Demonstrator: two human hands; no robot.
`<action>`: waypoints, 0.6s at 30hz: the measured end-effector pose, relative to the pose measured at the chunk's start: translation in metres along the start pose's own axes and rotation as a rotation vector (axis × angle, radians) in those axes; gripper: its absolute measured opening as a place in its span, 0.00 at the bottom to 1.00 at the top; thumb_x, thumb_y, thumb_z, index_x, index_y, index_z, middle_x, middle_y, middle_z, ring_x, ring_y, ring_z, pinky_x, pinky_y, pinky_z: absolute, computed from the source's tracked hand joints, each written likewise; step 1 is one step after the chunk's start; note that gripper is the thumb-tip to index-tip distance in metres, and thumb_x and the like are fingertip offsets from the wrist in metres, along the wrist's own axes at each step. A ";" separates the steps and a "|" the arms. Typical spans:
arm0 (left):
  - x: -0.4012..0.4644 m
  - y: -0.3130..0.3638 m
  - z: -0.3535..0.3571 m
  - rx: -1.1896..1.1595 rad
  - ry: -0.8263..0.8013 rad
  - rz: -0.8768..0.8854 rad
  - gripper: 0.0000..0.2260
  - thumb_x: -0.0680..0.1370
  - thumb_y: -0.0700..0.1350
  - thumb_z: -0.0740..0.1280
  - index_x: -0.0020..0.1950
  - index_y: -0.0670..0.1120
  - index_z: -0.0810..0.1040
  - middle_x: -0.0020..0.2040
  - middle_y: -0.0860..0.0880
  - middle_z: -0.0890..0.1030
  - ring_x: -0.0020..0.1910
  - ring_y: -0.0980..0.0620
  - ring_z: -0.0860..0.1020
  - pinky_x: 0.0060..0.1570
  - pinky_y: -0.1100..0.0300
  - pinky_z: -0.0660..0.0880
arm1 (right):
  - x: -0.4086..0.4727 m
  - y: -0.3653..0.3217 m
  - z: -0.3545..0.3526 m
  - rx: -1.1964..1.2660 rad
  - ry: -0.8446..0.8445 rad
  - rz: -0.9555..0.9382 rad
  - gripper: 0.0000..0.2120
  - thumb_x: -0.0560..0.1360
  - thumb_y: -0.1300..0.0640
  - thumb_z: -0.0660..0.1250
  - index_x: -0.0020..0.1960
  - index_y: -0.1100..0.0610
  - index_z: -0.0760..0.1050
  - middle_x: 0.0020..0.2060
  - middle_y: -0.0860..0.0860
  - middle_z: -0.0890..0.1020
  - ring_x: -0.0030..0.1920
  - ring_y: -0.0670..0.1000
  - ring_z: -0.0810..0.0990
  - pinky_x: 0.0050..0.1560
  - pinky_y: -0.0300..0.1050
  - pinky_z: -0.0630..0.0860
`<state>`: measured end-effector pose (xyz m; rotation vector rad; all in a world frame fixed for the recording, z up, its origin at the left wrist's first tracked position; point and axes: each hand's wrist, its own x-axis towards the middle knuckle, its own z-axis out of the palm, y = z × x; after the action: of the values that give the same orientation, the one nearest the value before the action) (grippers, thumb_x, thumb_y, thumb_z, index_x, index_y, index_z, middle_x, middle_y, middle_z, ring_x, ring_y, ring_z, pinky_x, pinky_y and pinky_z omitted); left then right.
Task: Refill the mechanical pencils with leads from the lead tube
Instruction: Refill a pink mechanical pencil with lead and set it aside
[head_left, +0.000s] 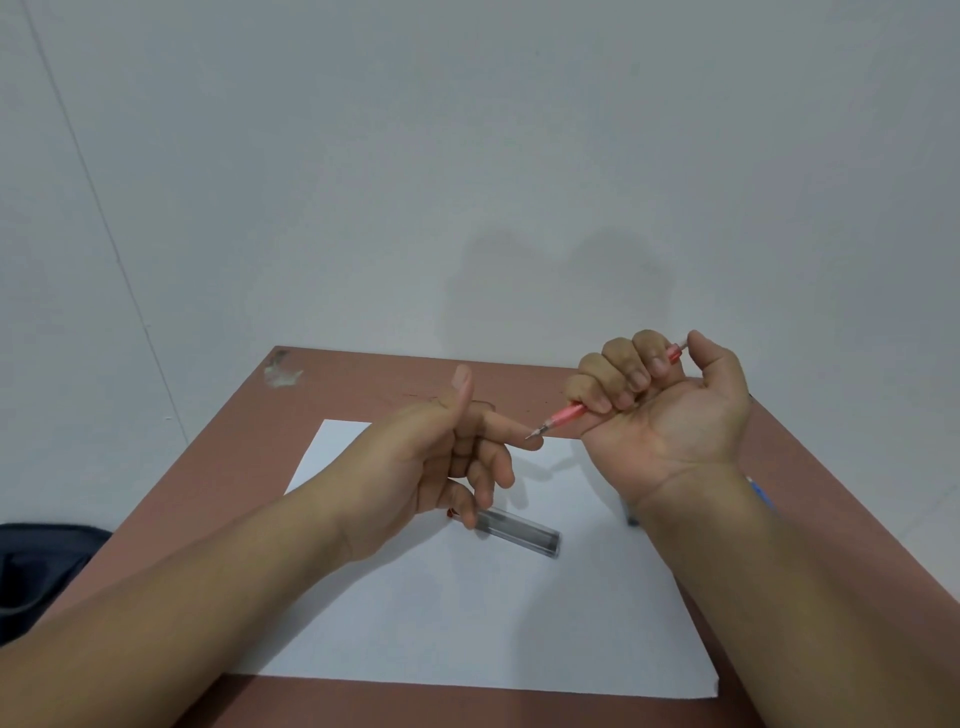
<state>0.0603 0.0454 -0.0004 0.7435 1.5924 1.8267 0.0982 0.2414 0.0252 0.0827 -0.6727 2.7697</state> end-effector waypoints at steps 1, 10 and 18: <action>0.000 0.000 0.000 0.003 0.000 0.002 0.33 0.77 0.66 0.53 0.55 0.41 0.85 0.42 0.42 0.79 0.36 0.47 0.75 0.35 0.54 0.73 | 0.000 0.000 0.000 0.000 0.000 0.001 0.17 0.77 0.46 0.52 0.33 0.54 0.58 0.29 0.49 0.58 0.27 0.50 0.57 0.29 0.41 0.58; 0.000 0.000 -0.001 0.017 0.002 0.010 0.33 0.77 0.65 0.52 0.55 0.41 0.85 0.42 0.42 0.79 0.36 0.47 0.74 0.34 0.54 0.72 | -0.001 0.000 0.001 0.004 0.006 -0.013 0.17 0.77 0.47 0.51 0.33 0.54 0.58 0.28 0.49 0.58 0.26 0.49 0.56 0.29 0.41 0.57; 0.001 -0.001 -0.003 0.030 0.001 0.025 0.33 0.77 0.65 0.52 0.55 0.40 0.85 0.42 0.43 0.79 0.36 0.47 0.74 0.34 0.54 0.70 | 0.000 0.000 0.000 0.005 -0.004 -0.001 0.17 0.77 0.48 0.49 0.33 0.54 0.58 0.28 0.49 0.58 0.26 0.49 0.56 0.29 0.41 0.57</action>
<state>0.0581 0.0443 -0.0015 0.7797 1.6214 1.8247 0.0986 0.2415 0.0254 0.0894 -0.6662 2.7716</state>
